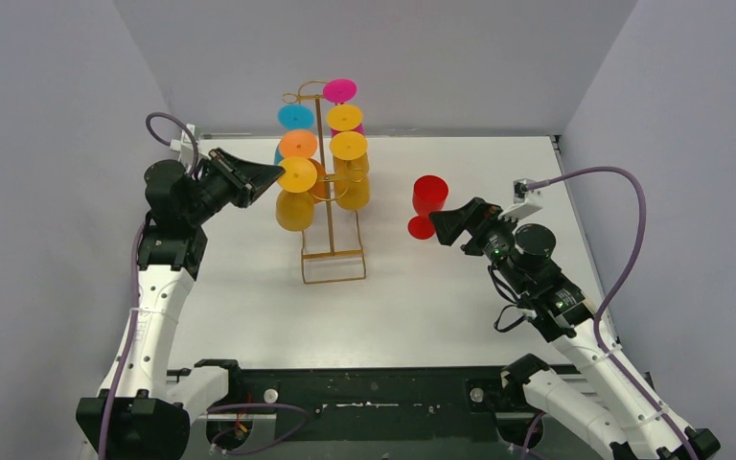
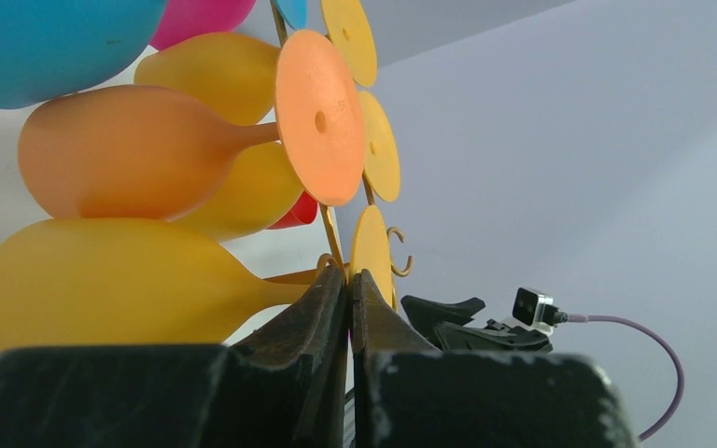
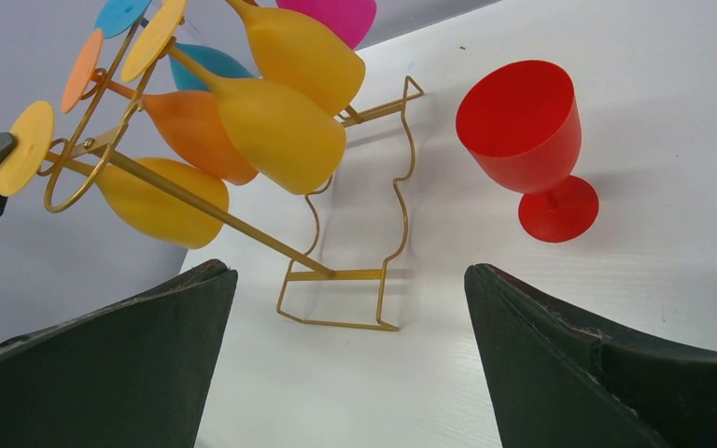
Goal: Take the wine glass off the wine glass rack
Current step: Pick up the wine glass from the wine rack.
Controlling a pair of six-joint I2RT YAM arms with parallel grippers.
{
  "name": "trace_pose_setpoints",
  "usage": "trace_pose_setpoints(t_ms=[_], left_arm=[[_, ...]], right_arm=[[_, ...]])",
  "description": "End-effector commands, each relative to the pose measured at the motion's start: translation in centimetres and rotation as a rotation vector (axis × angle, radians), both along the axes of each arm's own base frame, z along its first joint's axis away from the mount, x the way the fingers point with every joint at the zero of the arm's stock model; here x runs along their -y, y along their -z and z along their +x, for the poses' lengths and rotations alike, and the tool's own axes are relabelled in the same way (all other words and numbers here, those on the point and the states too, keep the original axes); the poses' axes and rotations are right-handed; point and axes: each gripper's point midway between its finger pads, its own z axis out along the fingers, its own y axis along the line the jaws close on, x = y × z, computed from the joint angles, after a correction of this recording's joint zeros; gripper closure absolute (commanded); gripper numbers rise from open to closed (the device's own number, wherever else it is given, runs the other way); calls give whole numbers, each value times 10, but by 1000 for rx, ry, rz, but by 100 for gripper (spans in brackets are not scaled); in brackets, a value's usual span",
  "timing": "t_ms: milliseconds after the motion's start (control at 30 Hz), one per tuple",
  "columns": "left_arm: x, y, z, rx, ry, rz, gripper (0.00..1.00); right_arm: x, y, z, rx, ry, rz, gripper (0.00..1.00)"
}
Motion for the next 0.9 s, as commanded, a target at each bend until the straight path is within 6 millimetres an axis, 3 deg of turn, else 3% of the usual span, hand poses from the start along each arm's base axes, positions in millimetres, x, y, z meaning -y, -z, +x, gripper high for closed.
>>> trace_pose_setpoints(t_ms=[0,867], left_arm=[[1,-41,-10,142,25,-41,100],[-18,-33,-7,143,-32,-31,100]], right_arm=[[5,-22,3,54,29,19,0],[10,-19,5,44,57,13,0]])
